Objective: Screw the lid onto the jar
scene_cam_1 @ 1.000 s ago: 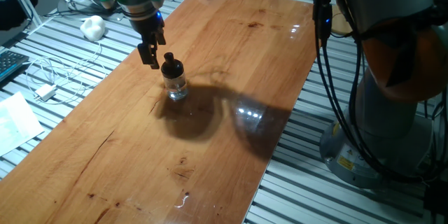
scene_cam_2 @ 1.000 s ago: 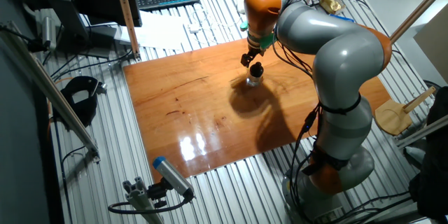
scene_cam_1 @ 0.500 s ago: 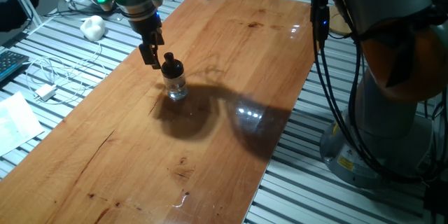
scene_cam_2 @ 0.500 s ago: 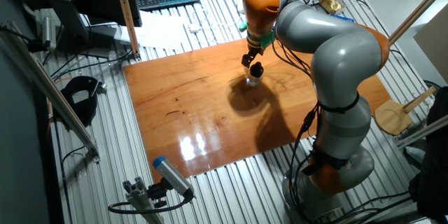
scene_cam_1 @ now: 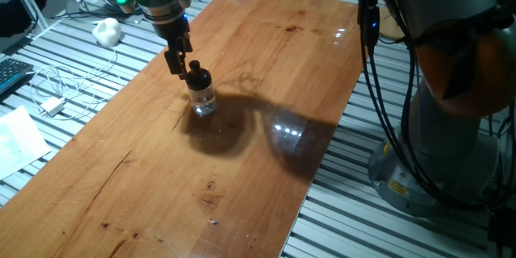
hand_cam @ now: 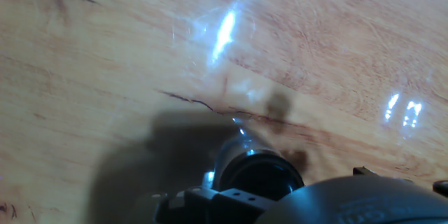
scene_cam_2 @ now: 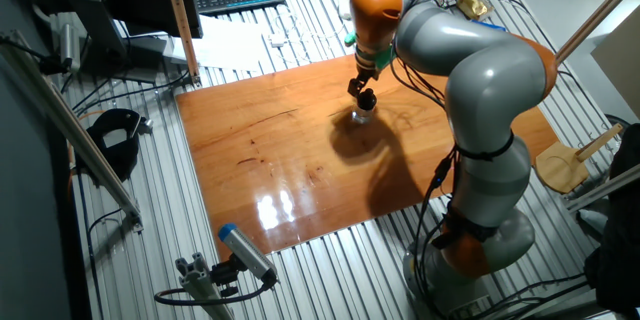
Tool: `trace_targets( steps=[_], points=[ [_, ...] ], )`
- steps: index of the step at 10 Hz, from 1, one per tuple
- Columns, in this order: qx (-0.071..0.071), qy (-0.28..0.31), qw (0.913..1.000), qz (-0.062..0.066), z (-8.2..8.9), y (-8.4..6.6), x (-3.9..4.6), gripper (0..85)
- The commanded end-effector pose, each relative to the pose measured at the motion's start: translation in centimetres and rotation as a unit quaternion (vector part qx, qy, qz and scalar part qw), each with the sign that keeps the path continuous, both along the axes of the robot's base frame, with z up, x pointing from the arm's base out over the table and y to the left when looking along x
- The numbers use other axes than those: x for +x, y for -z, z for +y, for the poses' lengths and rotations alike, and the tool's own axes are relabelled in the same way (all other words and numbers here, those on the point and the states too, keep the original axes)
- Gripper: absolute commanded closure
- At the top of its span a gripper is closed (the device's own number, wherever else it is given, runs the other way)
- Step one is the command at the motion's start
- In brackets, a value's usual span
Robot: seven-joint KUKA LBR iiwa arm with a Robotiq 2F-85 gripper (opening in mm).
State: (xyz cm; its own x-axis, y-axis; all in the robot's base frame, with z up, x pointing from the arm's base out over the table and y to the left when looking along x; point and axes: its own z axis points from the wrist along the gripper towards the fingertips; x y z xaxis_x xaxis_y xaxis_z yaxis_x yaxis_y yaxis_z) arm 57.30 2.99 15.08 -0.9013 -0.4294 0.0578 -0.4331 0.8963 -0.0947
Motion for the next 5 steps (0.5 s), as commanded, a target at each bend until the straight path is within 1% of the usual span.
trace_targets(
  steps=[1, 2, 3, 5],
  points=[
    [0.001, 0.000, 1.0000, -0.001, -0.1, 0.2, -0.20, 0.0],
    [0.003, 0.000, 1.0000, -0.002, -0.2, 0.4, -0.47, 0.0],
    [0.004, -0.001, 1.0000, -0.006, -0.2, 0.7, -0.79, 0.0],
    [0.005, -0.001, 1.0000, -0.007, -0.2, 1.1, -1.21, 0.0]
  ],
)
